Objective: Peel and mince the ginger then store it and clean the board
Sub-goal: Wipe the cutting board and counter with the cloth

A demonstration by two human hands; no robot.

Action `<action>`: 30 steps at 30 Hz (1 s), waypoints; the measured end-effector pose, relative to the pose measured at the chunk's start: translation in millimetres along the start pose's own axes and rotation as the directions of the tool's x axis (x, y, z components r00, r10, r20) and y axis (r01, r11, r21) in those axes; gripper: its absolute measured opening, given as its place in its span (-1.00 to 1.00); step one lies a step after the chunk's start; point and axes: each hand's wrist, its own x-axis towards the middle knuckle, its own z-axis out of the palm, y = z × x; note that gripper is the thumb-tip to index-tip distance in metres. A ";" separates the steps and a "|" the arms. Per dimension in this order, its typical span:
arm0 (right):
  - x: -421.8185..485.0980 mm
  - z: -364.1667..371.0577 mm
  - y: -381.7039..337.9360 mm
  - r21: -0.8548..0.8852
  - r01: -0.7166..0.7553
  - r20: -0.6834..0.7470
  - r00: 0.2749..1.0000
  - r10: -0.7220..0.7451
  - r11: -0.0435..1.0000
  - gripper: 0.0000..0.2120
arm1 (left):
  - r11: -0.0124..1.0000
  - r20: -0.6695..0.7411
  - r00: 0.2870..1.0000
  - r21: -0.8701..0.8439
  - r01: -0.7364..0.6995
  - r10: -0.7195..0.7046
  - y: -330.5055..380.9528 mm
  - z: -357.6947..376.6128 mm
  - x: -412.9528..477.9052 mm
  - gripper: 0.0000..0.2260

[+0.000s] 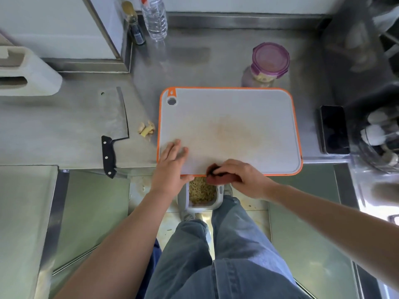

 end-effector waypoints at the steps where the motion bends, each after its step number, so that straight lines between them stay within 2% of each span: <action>1: -2.3 -3.7 -0.8 0.015 -0.007 -0.024 1.000 0.007 1.000 -0.45 | 1.000 -0.004 1.000 -0.001 -0.002 0.002 0.3 0.1 -0.5 -0.26; 3: 1.9 -15.4 3.1 0.069 -0.103 -0.194 0.974 0.115 0.992 -0.42 | 1.000 -0.010 1.000 -0.001 -0.014 0.014 0.4 -0.2 -1.1 -0.27; 5: 7.7 -22.5 6.8 0.076 -0.190 -0.338 0.919 0.204 0.979 -0.42 | 1.000 -0.009 1.000 0.005 -0.017 0.017 1.4 -1.2 -1.3 -0.26; 7: 5.9 -16.4 5.0 0.070 -0.227 -0.306 0.922 0.237 0.971 -0.44 | 1.000 -0.003 1.000 0.008 -0.014 0.014 2.1 -1.5 -0.9 -0.26; 11: -10.6 4.5 -11.7 0.121 -0.214 -0.050 0.974 0.221 0.969 -0.47 | 1.000 -0.010 1.000 0.019 -0.022 0.023 2.1 -1.3 0.1 -0.28; 13: -10.9 -0.2 -14.0 0.158 -0.203 -0.130 0.966 0.224 0.966 -0.48 | 0.999 -0.017 0.999 0.017 -0.027 0.028 2.0 -1.4 0.1 -0.29; 14: -10.2 -4.3 -12.3 0.183 -0.215 -0.246 0.935 0.257 0.959 -0.48 | 0.999 -0.015 1.000 0.017 -0.027 0.028 2.1 -1.5 0.0 -0.28; 16: -12.1 -8.8 -3.0 0.184 -0.276 -0.504 0.798 0.331 0.944 -0.50 | 0.999 -0.010 1.000 0.019 -0.027 0.027 2.6 -1.4 0.1 -0.28; 18: -19.2 -2.1 4.1 0.174 -0.403 -0.595 0.684 0.422 0.899 -0.54 | 1.000 -0.004 1.000 0.025 -0.016 0.017 2.8 -1.4 -0.1 -0.28; 19: -22.8 5.2 3.2 0.177 -0.437 -0.582 0.676 0.452 0.882 -0.55 | 0.999 0.001 1.000 0.032 -0.011 0.011 3.0 -1.3 -0.1 -0.27; 20: -25.1 13.8 -0.6 0.171 -0.431 -0.551 0.703 0.449 0.886 -0.55 | 0.999 0.004 1.000 0.040 -0.010 0.010 3.4 -1.6 -0.2 -0.27; 24: -16.2 32.8 -28.2 0.147 -0.273 -0.346 0.886 0.308 0.951 -0.55 | 0.999 0.003 1.000 0.035 -0.012 0.012 5.5 -2.7 -0.1 -0.28; 26: -13.3 25.1 -32.0 0.213 -0.281 -0.266 0.905 0.332 0.936 -0.53 | 0.999 0.002 1.000 0.036 -0.012 0.012 5.6 -2.8 0.0 -0.28; 28: -18.7 12.5 -28.0 0.275 -0.312 -0.360 0.844 0.398 0.909 -0.53 | 1.000 -0.001 1.000 0.027 -0.009 0.009 5.0 -2.2 0.4 -0.27; 30: -29.5 5.3 -14.4 0.230 -0.387 -0.546 0.709 0.447 0.893 -0.55 | 1.000 -0.003 1.000 0.019 -0.008 0.008 4.5 -1.9 0.3 -0.28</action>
